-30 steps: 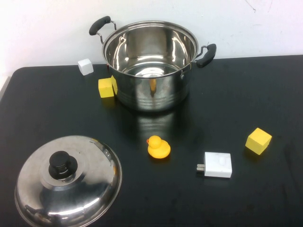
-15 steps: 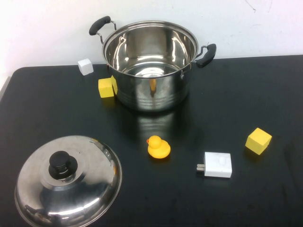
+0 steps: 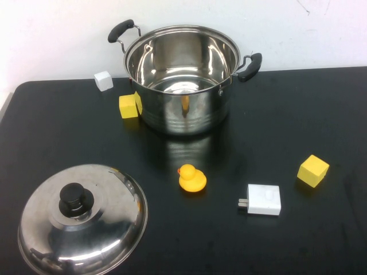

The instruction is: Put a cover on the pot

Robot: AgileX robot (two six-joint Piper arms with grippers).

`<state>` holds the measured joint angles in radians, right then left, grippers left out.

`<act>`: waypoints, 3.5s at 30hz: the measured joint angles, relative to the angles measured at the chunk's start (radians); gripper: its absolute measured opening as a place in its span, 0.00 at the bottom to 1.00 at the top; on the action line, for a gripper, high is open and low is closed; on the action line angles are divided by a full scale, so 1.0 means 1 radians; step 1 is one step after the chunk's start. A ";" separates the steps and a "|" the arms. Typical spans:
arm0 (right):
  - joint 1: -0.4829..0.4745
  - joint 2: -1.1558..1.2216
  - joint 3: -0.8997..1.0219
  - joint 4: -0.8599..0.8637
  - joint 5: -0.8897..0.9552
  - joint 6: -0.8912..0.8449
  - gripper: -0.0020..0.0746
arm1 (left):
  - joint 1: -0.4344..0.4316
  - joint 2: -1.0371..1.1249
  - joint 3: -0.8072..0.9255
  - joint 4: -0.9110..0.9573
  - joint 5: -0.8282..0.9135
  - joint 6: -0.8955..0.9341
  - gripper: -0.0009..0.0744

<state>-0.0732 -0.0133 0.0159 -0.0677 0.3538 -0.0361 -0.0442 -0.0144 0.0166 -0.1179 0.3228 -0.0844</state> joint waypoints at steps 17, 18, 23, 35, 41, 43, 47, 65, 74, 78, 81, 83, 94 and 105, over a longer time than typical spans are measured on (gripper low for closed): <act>0.000 0.000 0.000 0.000 0.000 0.000 0.02 | 0.000 0.000 0.004 0.034 -0.250 0.004 0.01; 0.000 0.000 0.000 0.000 0.000 0.000 0.02 | 0.000 0.000 0.004 0.034 -0.311 0.004 0.01; 0.000 0.000 0.000 0.000 0.000 0.000 0.02 | 0.000 0.000 0.004 0.034 -0.634 0.004 0.01; 0.000 0.000 0.000 0.000 0.000 0.000 0.02 | 0.000 0.000 0.004 -0.029 -1.057 0.030 0.01; 0.000 0.000 0.000 0.000 0.000 0.000 0.02 | 0.000 0.000 -0.052 -0.086 -0.768 0.052 0.01; 0.000 0.000 0.000 0.000 0.000 0.000 0.02 | 0.000 0.000 -0.076 -0.036 -0.641 0.055 0.01; 0.000 0.000 0.000 0.000 0.000 0.000 0.02 | 0.000 0.025 -0.084 0.043 -0.528 0.005 0.01; 0.000 0.000 0.000 0.000 0.000 0.000 0.02 | -0.007 0.710 -0.235 0.694 -0.763 -0.531 0.77; 0.000 0.000 0.000 0.000 0.000 0.000 0.02 | -0.007 1.095 -0.308 0.781 -0.900 -0.459 0.80; 0.000 0.000 0.000 0.000 0.000 0.000 0.02 | -0.007 1.214 -0.312 0.776 -0.924 -0.421 0.80; 0.000 0.000 0.000 0.000 0.000 0.000 0.02 | -0.007 1.258 -0.314 0.748 -0.926 -0.412 0.80; 0.000 0.000 0.000 0.000 0.000 0.000 0.02 | -0.007 1.268 -0.316 0.730 -0.926 -0.406 0.80; 0.000 0.000 0.000 0.000 0.000 0.000 0.02 | -0.007 1.292 -0.320 0.696 -0.901 -0.385 0.46; 0.000 0.000 0.000 0.000 0.000 0.000 0.02 | -0.007 1.259 -0.395 0.722 -0.743 -0.548 0.46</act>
<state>-0.0732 -0.0133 0.0159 -0.0677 0.3538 -0.0361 -0.0515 1.2443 -0.3786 0.6039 -0.4205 -0.6322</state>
